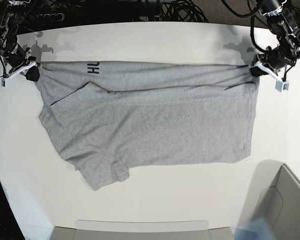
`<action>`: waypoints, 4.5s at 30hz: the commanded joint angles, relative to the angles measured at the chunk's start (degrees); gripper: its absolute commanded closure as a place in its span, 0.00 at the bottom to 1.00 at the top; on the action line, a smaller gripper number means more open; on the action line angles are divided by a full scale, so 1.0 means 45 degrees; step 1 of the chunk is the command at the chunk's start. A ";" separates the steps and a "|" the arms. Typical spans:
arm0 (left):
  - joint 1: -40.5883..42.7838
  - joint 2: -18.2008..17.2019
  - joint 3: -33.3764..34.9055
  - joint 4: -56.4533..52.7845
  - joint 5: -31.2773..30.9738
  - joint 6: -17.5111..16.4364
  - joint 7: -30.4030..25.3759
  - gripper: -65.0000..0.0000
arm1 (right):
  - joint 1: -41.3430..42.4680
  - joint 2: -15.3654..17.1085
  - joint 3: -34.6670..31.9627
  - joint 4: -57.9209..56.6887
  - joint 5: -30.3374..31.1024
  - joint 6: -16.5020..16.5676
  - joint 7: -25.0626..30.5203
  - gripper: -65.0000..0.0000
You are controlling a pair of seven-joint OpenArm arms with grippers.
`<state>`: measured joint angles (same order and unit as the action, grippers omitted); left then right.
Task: Fold the T-shirt properly
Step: 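Drag the held shirt edge with both grippers, stretching it taut, then open both grippers and release the shirt edge, then move both grippers down to the hem corners of the shirt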
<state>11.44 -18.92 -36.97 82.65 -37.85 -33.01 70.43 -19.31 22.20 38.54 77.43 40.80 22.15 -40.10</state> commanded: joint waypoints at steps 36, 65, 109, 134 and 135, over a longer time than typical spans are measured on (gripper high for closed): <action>0.4656 -0.0202 -0.0019 0.2976 0.0703 0.0099 -0.0424 0.83 | -0.2165 0.0372 0.0118 0.1421 -0.0148 0.1495 0.0129 0.97; 0.3093 -0.0963 -0.1074 0.5301 0.0703 0.0099 -0.0424 0.67 | -0.0524 -0.0937 0.1877 0.6032 -0.0265 0.1495 0.0051 0.63; -0.0657 -0.0924 0.1720 0.4754 0.0723 0.0157 -0.0404 0.67 | 0.4946 -0.2520 -0.3535 0.1324 -0.7200 0.1397 -0.0223 0.63; -0.1165 0.0111 0.1661 0.4383 0.0723 0.0177 -0.0404 0.67 | 1.4870 -0.2051 -0.3535 -1.4129 -1.0580 0.1397 0.5384 0.62; -0.1165 0.0111 0.1661 0.4402 0.0723 0.0177 -0.0404 0.67 | 1.4870 -0.2051 -0.3535 -1.4344 -1.0580 0.1378 0.5658 0.62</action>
<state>6.70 -17.41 -29.26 101.38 -34.02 -32.23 69.41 44.99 12.51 22.61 11.90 -7.86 28.10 -16.43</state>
